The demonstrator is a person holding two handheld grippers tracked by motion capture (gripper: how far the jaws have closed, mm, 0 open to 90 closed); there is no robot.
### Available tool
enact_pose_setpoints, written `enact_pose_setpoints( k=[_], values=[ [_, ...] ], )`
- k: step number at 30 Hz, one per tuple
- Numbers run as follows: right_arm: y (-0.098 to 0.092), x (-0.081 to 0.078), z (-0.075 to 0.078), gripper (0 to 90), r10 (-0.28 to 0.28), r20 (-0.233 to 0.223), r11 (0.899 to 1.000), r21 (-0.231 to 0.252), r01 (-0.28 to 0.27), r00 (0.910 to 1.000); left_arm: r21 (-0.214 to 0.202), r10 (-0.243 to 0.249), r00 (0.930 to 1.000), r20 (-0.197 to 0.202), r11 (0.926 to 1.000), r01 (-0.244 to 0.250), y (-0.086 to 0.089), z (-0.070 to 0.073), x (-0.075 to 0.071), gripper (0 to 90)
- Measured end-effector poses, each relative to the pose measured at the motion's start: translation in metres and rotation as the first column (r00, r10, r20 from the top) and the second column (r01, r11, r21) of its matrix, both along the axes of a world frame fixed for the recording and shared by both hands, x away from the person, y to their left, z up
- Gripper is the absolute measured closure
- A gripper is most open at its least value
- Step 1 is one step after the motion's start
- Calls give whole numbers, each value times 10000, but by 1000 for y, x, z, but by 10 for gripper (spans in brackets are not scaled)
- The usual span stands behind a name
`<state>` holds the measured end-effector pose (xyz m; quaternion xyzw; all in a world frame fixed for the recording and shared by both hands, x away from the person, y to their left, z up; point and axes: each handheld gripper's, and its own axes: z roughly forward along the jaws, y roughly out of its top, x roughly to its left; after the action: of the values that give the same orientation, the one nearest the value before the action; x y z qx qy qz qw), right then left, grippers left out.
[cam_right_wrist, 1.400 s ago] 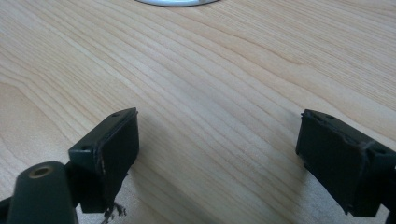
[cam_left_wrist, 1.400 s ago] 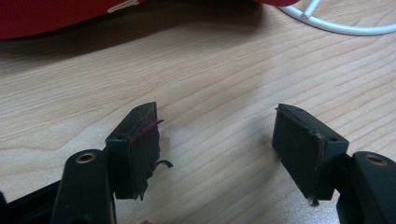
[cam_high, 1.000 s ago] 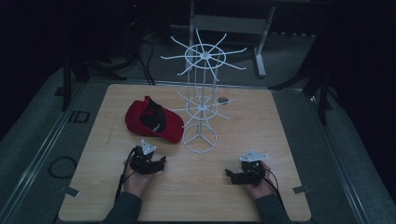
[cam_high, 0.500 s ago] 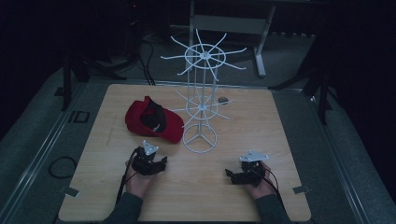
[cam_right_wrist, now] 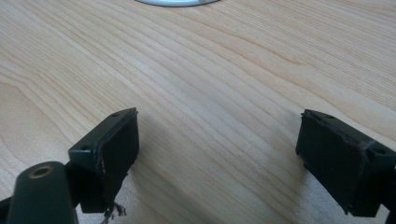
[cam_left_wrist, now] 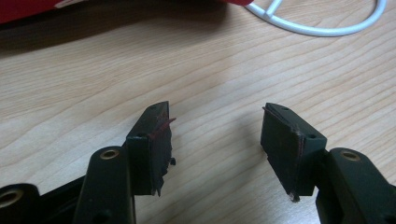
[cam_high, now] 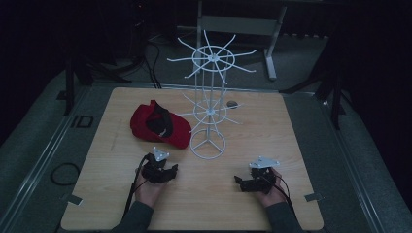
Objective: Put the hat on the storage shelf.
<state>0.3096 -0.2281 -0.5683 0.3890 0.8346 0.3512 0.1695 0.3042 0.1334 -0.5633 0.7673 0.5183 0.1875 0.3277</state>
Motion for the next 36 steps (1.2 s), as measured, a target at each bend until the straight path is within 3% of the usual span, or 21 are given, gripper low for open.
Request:
enact_pose_setpoints(
  k=[7, 11, 24, 31, 32, 36],
  values=[
    [0, 0, 0, 131, -4, 3, 10000, -2, 4, 10000, -115, -45, 10000, -21, 9999, 44, -5, 3, 0, 430],
    [0, 0, 0, 131, 0, 1, 10000, 0, 0, 10000, -152, -18, 9998, 179, 9999, 21, -9, 9, 2, 386],
    [0, 0, 0, 131, -1, -3, 10000, 1, 1, 10000, -495, -10, 9999, 108, 9988, 16, -16, 15, 9, 290],
    [0, 0, 0, 131, 0, 1, 10000, 0, 0, 10000, -918, 196, 9998, 67, 9956, -189, -19, 18, 18, 277],
    [0, 0, 0, 131, 0, 1, 10000, -2, 0, 10000, -1175, 363, 9993, 54, 9924, -355, -18, 20, 21, 276],
    [0, 0, 0, 131, 0, 1, 10000, -1, 0, 10000, -1474, 601, 9982, -47, 9872, -601, -19, 22, 27, 271]
  ],
)
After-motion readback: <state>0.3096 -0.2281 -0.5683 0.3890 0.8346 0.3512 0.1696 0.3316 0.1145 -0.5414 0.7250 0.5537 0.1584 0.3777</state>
